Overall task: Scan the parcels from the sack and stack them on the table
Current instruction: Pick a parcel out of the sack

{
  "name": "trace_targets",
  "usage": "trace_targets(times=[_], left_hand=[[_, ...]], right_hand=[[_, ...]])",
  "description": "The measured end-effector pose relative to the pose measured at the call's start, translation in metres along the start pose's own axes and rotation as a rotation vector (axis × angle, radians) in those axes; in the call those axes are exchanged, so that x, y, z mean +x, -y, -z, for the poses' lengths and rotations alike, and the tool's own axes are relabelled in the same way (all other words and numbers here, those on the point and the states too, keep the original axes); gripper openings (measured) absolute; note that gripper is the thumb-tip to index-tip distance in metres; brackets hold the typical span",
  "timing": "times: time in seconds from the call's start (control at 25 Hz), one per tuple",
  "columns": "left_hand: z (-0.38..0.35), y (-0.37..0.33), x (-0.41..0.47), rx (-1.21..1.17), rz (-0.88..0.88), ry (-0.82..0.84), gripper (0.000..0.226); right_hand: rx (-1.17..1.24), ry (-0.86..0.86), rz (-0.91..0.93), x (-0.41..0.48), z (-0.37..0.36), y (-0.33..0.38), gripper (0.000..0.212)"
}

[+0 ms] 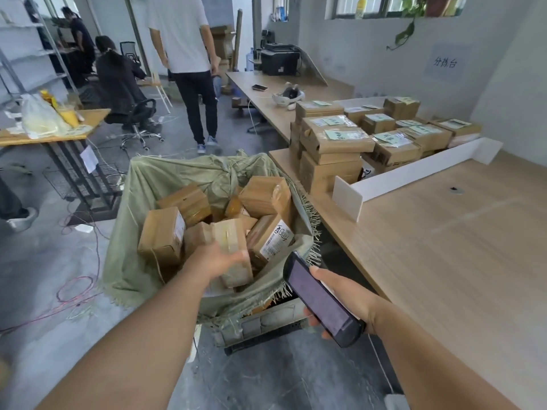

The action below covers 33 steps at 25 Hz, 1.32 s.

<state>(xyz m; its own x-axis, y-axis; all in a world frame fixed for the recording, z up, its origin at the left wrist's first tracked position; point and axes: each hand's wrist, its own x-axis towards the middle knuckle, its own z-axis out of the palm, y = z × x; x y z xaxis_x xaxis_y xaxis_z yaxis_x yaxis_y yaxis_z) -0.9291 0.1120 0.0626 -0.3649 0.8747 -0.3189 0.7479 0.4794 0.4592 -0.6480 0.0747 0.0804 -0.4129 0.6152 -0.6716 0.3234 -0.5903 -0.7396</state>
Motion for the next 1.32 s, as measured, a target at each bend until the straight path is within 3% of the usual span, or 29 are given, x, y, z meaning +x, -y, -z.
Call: trace_targets(times=[0.28,0.36,0.52,0.68,0.8,0.92,1.32], left_hand=[[-0.024,0.002,0.022,0.122,-0.025,0.359,0.064],[-0.030,-0.004,0.025,0.128,-0.048,0.332,0.044],[-0.023,-0.018,0.035,-0.029,-0.103,0.101,0.018],[-0.008,-0.036,0.027,0.009,-0.183,0.011,0.016],[-0.009,-0.048,0.013,-0.037,-0.286,0.060,0.013],[-0.015,-0.063,-0.015,-0.074,-0.352,0.080,0.023],[-0.091,-0.137,-0.174,-0.064,-0.476,0.148,0.040]], right_hand=[[-0.007,-0.005,0.000,0.015,0.005,0.006,0.060],[-0.009,-0.011,0.000,0.015,0.008,0.006,0.061],[0.031,-0.013,-0.006,0.013,0.016,0.007,0.061],[0.042,-0.028,0.010,-0.003,0.016,0.013,0.060],[0.050,-0.022,0.057,-0.017,0.019,0.007,0.061],[0.062,-0.058,0.042,-0.041,0.027,-0.005,0.062],[0.092,-0.159,0.106,-0.196,0.072,-0.120,0.063]])
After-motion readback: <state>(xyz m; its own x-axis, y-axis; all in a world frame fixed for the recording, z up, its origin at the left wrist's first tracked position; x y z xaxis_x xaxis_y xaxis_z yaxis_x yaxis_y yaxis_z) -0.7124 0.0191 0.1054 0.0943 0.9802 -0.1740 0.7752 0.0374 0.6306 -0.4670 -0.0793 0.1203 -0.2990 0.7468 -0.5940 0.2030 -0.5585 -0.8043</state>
